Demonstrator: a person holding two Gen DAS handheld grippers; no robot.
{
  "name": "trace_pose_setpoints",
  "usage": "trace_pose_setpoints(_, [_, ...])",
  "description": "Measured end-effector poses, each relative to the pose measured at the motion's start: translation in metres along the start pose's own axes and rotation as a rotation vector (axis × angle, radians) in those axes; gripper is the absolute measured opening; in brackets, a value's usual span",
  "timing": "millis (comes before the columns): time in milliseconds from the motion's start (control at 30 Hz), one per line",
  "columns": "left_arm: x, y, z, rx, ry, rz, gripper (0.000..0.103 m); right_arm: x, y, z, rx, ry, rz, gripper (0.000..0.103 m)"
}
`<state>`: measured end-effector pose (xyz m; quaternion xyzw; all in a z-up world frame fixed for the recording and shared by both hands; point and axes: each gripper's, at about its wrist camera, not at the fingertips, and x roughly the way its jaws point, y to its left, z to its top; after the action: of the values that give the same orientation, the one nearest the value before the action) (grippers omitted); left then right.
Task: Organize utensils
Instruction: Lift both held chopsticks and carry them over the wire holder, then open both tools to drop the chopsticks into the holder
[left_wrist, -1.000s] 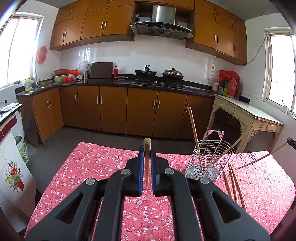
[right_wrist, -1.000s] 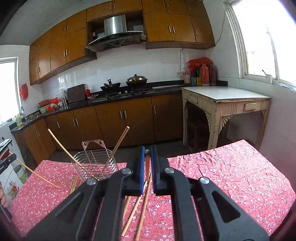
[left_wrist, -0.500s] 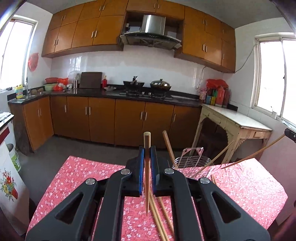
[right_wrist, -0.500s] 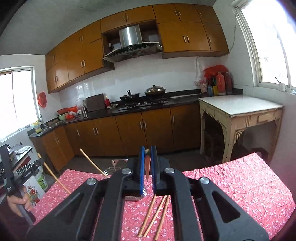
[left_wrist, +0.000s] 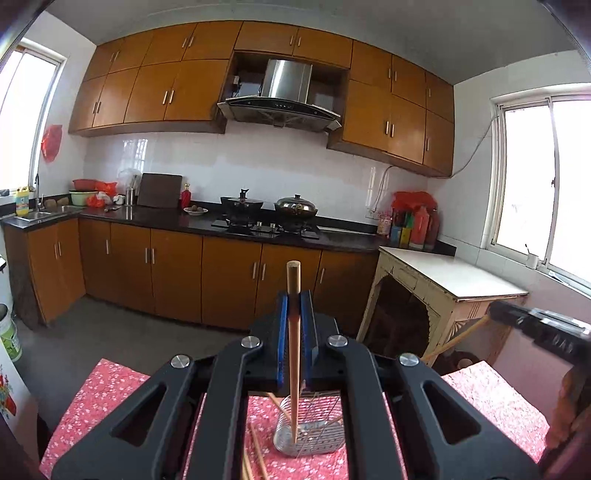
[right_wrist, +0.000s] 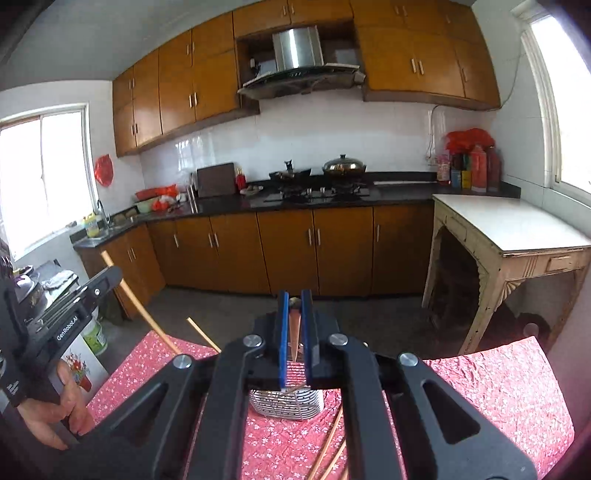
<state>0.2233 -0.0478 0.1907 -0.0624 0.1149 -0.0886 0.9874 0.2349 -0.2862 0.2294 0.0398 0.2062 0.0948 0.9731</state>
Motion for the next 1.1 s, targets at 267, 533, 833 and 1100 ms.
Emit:
trace_pose_setpoints(267, [0.042,-0.025,-0.001,0.046,-0.005,0.045,0.007,0.069,0.003,0.000,-0.019,0.140,0.012,0.008])
trace_pose_setpoints(533, [0.085,-0.015,-0.019,0.013,0.076,0.070,0.007,0.121,-0.010,-0.002,0.032,0.243,0.079,0.008])
trace_pose_setpoints(833, [0.101,-0.012,-0.029,0.017,0.142,0.063,0.007,0.144,-0.027,-0.004,0.094,0.246,0.078,0.021])
trace_pose_setpoints(1100, [0.082,-0.007,-0.019,0.015,0.116,0.090,0.029,0.129,-0.045,-0.005,0.108,0.185,-0.010,0.036])
